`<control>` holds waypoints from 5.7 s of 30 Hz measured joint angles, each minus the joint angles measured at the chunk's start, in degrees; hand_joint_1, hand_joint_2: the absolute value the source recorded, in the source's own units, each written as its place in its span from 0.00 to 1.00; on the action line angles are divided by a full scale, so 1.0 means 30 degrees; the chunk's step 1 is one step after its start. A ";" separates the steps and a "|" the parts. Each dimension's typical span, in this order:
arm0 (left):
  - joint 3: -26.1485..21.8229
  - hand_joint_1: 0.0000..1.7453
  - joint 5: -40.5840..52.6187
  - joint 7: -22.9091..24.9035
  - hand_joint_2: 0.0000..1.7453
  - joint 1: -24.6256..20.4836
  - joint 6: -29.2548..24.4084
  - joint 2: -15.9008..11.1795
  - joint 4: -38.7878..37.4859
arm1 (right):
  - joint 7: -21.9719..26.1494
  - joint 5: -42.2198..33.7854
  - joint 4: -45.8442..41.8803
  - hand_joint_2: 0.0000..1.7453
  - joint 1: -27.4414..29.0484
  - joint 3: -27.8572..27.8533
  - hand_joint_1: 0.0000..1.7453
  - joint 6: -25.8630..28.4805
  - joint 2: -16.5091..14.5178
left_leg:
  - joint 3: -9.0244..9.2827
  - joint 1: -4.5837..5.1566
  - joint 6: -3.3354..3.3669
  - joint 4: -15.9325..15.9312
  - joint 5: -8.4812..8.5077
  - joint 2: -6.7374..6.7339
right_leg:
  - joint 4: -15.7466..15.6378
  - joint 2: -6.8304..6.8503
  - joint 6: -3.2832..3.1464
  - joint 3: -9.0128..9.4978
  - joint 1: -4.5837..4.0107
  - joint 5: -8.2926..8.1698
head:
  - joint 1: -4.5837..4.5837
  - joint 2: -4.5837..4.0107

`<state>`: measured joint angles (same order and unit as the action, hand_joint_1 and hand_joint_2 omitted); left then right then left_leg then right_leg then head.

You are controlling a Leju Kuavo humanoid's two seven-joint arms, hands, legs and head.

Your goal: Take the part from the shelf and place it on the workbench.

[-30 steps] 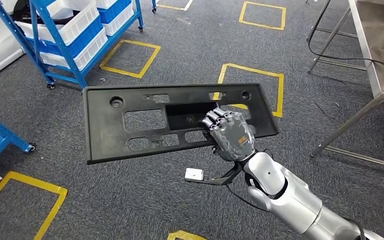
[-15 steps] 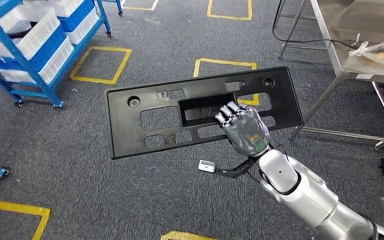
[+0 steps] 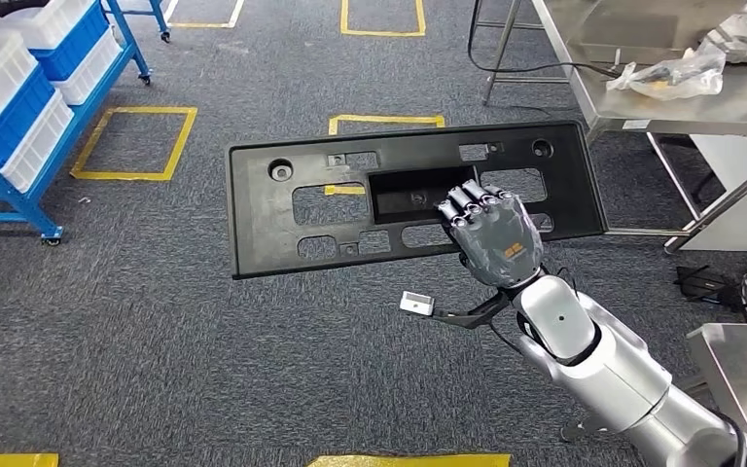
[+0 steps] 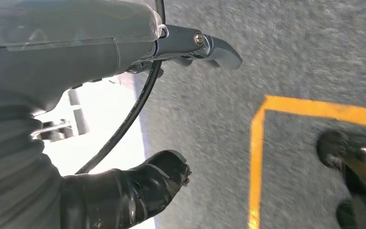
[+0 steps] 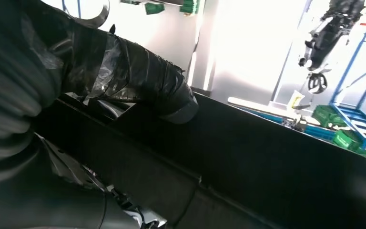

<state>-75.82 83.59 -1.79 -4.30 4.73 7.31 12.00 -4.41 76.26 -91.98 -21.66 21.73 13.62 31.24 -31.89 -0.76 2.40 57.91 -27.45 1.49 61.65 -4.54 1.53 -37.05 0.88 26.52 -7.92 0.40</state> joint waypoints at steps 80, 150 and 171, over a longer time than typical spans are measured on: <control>0.0516 0.00 0.0304 0.0812 1.00 0.0054 0.0040 0.0200 -0.0067 | -0.0084 -0.2271 -0.0621 1.00 0.2479 -0.5229 1.00 -0.1408 0.2539 | -0.2185 0.0224 -0.0491 0.4948 -0.2538 -0.0666 | -0.1194 0.1222 -0.0725 0.1010 -0.0104 -0.0424 | -0.0009 -0.0002; 0.1319 0.00 0.0517 0.0909 1.00 -0.0098 0.0384 0.0009 -0.0089 | -0.0069 -0.2472 0.9602 1.00 -0.4260 -0.4150 1.00 -0.2996 0.1401 | -0.0906 0.0206 -0.0429 0.0456 0.0576 -0.0442 | -0.0653 0.1235 -0.0476 0.0765 -0.0117 -0.0136 | -0.0040 0.0000; 0.1324 0.00 0.0455 0.0907 1.00 -0.0089 0.0468 0.0020 -0.0089 | -0.0115 -0.2858 1.1367 1.00 -0.5458 -0.2312 1.00 -0.3005 0.0506 | -0.0220 -0.0008 0.0303 -0.0718 0.1004 -0.0567 | 0.1918 0.1379 0.0329 -0.0489 0.0087 0.1309 | -0.0042 -0.0002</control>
<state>-71.84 84.96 0.93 -4.57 6.13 7.37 11.74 -4.75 67.69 -57.88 -38.03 14.79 4.60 32.76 -32.56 -0.78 3.31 55.75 -24.43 -0.21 67.40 -0.40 2.51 -38.51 1.14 30.45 -8.05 0.39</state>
